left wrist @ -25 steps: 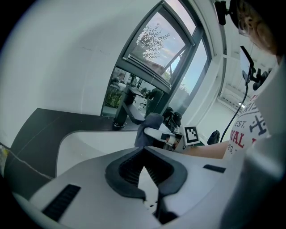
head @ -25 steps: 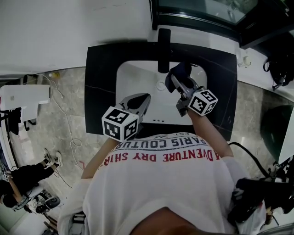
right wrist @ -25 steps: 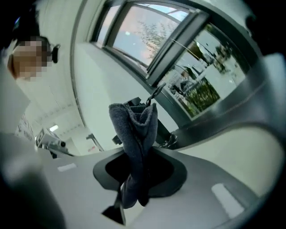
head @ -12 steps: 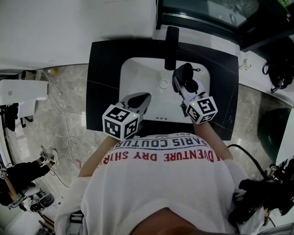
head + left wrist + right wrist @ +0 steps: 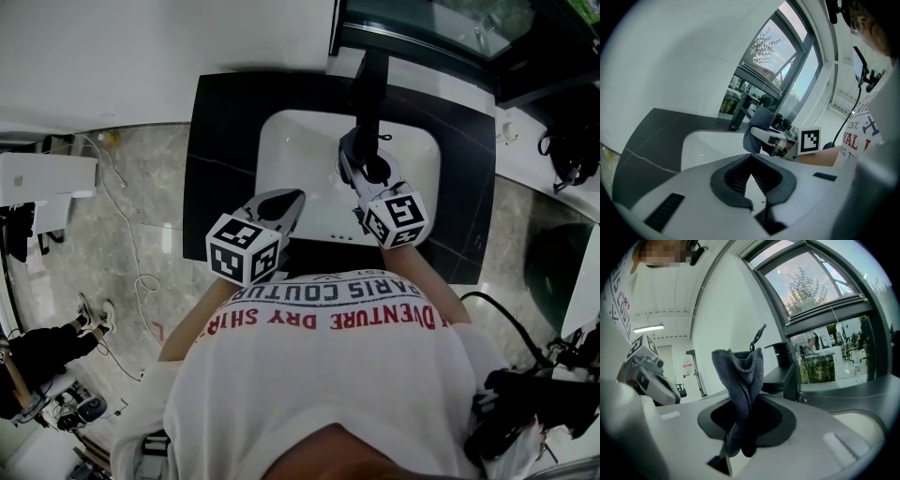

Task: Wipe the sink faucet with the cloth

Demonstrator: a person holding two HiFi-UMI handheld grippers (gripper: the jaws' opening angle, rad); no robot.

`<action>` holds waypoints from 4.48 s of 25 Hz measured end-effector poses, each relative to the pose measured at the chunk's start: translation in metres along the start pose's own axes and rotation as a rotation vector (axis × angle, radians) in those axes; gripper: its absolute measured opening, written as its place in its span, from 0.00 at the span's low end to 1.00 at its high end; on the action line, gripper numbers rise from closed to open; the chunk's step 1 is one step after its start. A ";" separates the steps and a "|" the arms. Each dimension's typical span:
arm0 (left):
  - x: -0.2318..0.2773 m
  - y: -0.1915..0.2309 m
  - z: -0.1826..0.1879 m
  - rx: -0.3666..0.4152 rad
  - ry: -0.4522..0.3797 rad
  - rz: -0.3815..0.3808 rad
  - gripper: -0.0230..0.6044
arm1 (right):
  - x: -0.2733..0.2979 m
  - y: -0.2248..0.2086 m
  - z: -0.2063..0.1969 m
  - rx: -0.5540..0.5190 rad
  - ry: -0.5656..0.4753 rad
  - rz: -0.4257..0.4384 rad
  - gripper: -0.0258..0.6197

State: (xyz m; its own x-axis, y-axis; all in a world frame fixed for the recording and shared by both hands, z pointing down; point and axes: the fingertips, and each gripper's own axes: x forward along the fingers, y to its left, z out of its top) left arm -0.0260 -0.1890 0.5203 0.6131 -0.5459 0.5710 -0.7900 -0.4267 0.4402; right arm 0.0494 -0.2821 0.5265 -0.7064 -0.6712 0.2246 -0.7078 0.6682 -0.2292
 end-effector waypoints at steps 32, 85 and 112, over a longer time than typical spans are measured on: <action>-0.141 -0.178 -0.053 0.240 -0.242 -0.013 0.04 | -0.221 0.170 0.005 -0.017 -0.032 0.104 0.16; -0.017 0.160 0.116 0.517 0.234 -0.662 0.04 | 0.123 -0.007 0.062 0.058 -0.051 -0.852 0.16; 0.022 0.185 0.118 0.522 0.310 -0.687 0.04 | 0.133 -0.105 -0.024 0.069 0.364 -1.141 0.16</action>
State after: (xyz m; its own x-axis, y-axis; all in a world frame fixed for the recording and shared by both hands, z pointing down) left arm -0.1583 -0.3648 0.5321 0.8595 0.1347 0.4931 -0.1036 -0.8988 0.4259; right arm 0.0291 -0.4340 0.6030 0.3603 -0.7282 0.5830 -0.9328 -0.2787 0.2283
